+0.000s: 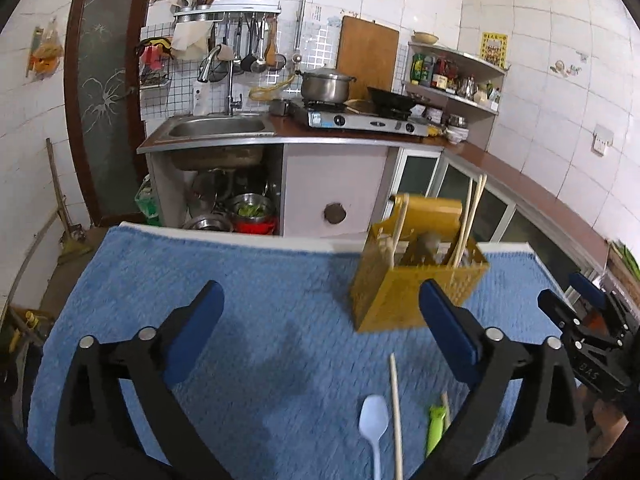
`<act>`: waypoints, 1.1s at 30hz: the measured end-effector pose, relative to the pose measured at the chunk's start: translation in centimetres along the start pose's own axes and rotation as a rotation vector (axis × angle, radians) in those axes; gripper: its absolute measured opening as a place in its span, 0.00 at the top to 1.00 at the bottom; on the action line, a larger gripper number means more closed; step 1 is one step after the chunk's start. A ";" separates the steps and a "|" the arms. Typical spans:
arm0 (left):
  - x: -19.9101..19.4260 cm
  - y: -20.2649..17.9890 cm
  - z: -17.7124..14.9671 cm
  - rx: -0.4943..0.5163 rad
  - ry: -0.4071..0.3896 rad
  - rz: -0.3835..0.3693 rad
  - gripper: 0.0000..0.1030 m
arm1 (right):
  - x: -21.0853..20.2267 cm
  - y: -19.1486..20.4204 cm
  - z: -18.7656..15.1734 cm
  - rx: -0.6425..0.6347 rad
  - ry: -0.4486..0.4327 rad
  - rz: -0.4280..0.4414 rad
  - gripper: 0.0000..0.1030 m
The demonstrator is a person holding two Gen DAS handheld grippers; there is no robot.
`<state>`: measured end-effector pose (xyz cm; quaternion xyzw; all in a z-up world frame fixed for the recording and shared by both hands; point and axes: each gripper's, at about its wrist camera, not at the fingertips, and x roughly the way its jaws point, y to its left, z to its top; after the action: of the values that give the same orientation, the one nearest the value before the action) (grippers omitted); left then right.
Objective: Organize utensils
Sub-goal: 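Grasp the white plastic spoon with the left tool while the right tool grasps a chopstick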
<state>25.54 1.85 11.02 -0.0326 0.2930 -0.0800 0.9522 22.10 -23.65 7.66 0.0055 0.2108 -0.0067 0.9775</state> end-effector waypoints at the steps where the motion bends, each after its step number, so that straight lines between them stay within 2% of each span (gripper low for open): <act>1: 0.1 0.0 -0.4 0.003 0.006 0.003 0.07 | -0.1 0.2 -0.6 -0.002 0.012 -0.001 0.19; 13: 3.9 -0.3 -7.1 0.004 0.162 0.003 0.05 | 2.4 1.1 -7.9 0.031 0.203 -0.034 0.19; 22: 7.3 -1.3 -10.9 0.035 0.277 0.018 0.06 | 4.3 1.5 -11.3 0.061 0.319 -0.031 0.20; 24: 7.7 -1.7 -11.3 0.039 0.299 0.003 0.08 | 4.5 1.7 -11.6 0.073 0.346 -0.018 0.21; 25: 7.8 -2.0 -11.5 0.045 0.306 -0.002 0.12 | 4.5 1.8 -11.8 0.075 0.361 -0.016 0.24; 27: 7.9 -2.4 -12.0 0.063 0.330 -0.014 0.22 | 4.7 2.1 -12.1 0.078 0.394 -0.012 0.36; 30: 8.2 -2.7 -12.6 0.071 0.361 -0.036 0.28 | 4.7 2.3 -13.2 0.120 0.452 0.014 0.42; 33: 8.4 -3.0 -13.3 0.079 0.388 -0.044 0.35 | 4.1 2.5 -13.8 0.137 0.453 0.022 0.48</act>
<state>24.53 -2.77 -4.26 0.0143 0.4669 -0.1171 0.8764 20.17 -21.00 -6.53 0.0753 0.4237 -0.0089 0.9026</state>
